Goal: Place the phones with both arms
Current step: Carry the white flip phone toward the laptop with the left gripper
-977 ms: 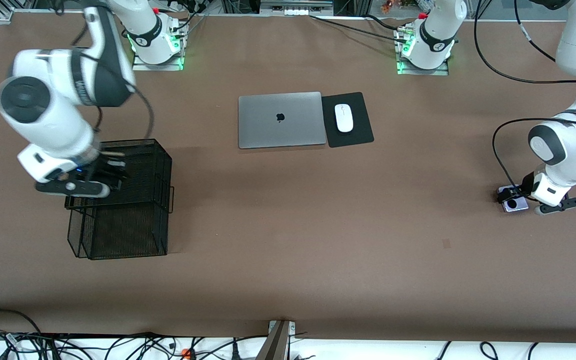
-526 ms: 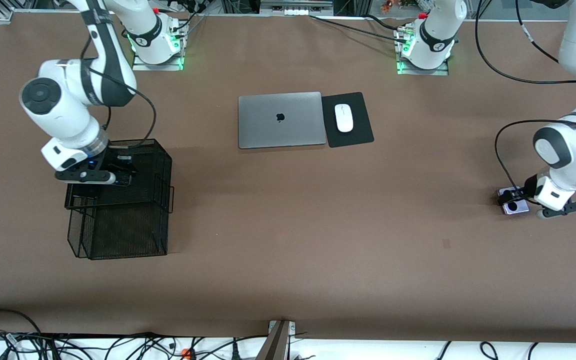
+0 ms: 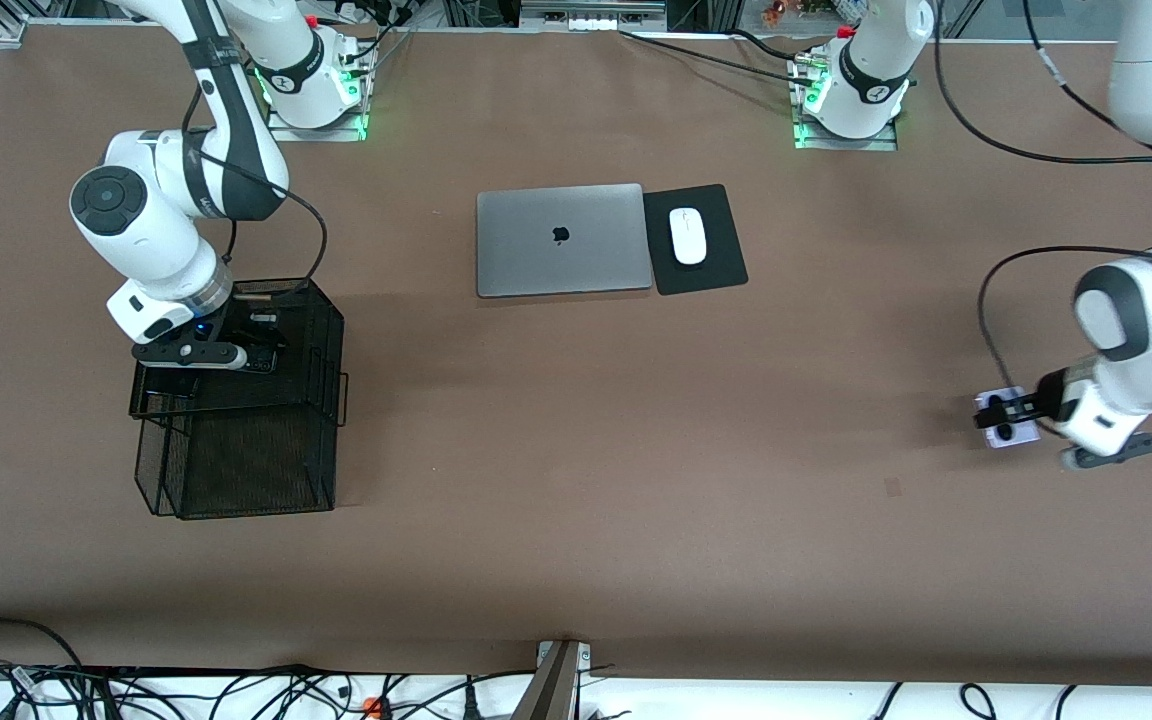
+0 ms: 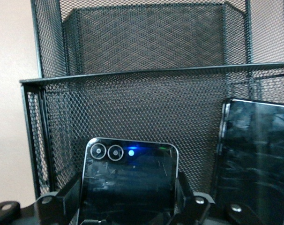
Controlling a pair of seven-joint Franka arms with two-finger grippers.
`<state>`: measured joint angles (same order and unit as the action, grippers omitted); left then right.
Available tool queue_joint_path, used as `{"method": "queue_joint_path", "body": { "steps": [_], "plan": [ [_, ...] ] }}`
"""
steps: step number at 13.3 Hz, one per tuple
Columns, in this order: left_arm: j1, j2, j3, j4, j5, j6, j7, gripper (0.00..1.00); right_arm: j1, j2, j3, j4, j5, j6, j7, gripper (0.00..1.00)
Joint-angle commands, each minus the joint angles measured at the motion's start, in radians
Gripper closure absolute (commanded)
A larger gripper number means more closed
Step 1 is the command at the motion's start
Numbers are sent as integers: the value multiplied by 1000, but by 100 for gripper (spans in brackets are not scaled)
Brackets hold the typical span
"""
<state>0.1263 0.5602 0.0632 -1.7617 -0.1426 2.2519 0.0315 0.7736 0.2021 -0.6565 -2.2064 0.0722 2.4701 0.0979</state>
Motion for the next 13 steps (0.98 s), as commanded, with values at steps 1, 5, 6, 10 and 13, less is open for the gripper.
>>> {"method": "queue_joint_path", "body": {
  "steps": [1, 5, 6, 10, 13],
  "plan": [
    [-130, -19, 15, 1, -15, -49, -85, 97, 7, -1, 1, -3, 60, 24, -24, 11],
    [-347, -14, 17, 2, -15, -55, -281, 100, 7, -10, 3, 25, 61, 4, -27, 1],
    [-397, -13, 17, 5, -15, -55, -330, 100, 7, -12, 5, 49, 61, -25, -26, 1],
    [-563, 20, 17, 66, -15, -55, -556, 100, 9, -4, 5, 223, 61, -229, -18, 1],
    [-674, 120, 17, 200, -17, -55, -677, 100, 3, -3, 3, 298, 61, -325, -18, 1]
  ]
}}
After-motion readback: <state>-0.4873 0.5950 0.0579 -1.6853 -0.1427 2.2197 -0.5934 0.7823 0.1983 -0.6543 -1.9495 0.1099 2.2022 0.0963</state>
